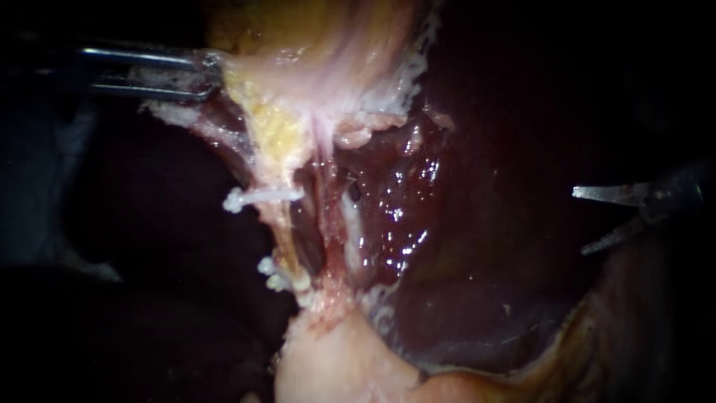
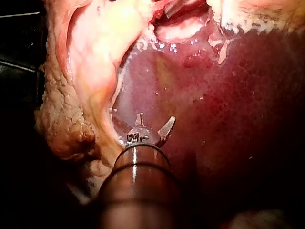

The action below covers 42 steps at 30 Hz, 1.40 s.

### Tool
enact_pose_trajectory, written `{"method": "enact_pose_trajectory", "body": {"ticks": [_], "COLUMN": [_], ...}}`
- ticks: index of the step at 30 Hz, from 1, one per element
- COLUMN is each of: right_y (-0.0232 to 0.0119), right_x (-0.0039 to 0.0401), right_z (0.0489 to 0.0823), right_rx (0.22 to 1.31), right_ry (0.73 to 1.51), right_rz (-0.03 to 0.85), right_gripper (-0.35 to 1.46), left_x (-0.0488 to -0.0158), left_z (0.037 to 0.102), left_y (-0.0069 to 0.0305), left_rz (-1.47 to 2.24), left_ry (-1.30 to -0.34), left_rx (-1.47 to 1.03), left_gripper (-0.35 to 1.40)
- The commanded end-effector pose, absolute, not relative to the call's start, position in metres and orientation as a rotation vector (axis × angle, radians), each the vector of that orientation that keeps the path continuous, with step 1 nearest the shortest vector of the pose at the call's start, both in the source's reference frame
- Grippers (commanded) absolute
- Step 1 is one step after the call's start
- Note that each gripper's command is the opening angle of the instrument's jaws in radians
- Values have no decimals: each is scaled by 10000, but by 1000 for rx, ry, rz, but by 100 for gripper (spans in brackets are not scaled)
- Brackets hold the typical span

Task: Go to the cutting position left tube

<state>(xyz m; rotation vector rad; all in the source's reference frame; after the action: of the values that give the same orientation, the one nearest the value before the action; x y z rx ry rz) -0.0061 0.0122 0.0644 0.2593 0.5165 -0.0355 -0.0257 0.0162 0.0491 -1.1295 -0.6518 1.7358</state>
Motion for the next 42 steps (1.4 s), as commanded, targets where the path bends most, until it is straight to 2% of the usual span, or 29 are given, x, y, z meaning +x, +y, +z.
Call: {"method": "enact_pose_trajectory", "body": {"ticks": [1,6,11,14,26,32,42], "right_y": [122,120,115,107,77,76,72], "right_x": [-61,-57,-39,-13,117,162,204], "right_z": [644,638,621,606,566,569,604], "right_rx": [259,270,312,399,574,663,720], "right_ry": [516,527,606,677,876,907,914], "right_rz": [-36,-35,-1,40,234,291,296], "right_gripper": [143,143,143,143,145,145,143], "left_x": [-256,-257,-258,-258,-260,-261,-264], "left_z": [490,489,487,486,485,484,483], "left_y": [161,160,158,158,157,156,155], "left_rz": [1734,1734,1731,1730,1724,1724,1728], "left_ry": [-653,-652,-650,-650,-650,-649,-644], "left_rx": [-1131,-1131,-1133,-1133,-1129,-1128,-1131], "left_gripper": [-35,-35,-35,-35,-35,-35,-35]}}
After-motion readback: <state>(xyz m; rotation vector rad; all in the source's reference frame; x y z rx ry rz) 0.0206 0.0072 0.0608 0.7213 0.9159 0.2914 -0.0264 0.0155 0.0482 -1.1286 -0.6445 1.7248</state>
